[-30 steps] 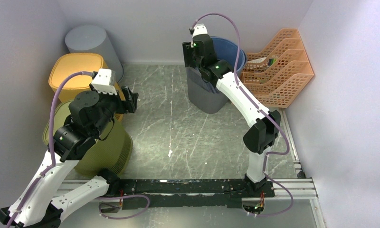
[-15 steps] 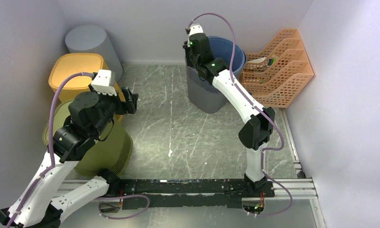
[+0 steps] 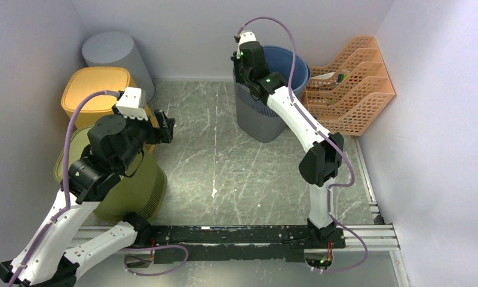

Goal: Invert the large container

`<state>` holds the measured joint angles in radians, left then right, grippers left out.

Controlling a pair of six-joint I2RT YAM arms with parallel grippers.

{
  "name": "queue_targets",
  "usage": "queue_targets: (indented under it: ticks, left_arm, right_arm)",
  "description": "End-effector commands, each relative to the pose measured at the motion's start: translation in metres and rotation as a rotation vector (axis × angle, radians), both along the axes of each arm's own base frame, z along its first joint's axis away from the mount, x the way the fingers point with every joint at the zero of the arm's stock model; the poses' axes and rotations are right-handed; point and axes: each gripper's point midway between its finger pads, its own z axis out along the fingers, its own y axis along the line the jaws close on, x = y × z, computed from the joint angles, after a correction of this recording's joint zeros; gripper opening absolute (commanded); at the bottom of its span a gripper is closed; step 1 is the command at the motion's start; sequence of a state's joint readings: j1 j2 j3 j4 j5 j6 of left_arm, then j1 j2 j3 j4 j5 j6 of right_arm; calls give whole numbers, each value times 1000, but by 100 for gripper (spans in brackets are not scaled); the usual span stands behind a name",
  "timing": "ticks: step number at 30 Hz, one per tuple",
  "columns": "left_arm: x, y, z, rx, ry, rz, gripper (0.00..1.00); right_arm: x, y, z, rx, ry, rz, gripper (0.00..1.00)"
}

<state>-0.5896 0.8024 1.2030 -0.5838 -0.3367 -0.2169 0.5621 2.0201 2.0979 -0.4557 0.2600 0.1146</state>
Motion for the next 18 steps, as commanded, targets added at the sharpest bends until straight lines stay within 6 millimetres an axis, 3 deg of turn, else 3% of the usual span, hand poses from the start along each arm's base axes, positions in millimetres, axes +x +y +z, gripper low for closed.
queue_targets:
  ticks: [1, 4, 7, 13, 18]
  left_arm:
    - [-3, 5, 10, -1, -21, 9, 91]
    - [-3, 5, 10, 1, -20, 12, 91]
    - [-2, 6, 10, 3, -19, 16, 91]
    - [-2, 6, 5, 1, -11, 23, 92]
    - [1, 7, 5, 7, -7, 36, 95]
  right_arm:
    - [5, -23, -52, -105, 136, -15, 0]
    - [2, -23, -34, -83, 104, 6, 0]
    - [-2, -24, -3, -64, 47, 21, 0]
    - [-20, -37, 99, 16, -177, 29, 0]
    - [-51, -49, 187, 91, -350, 60, 0]
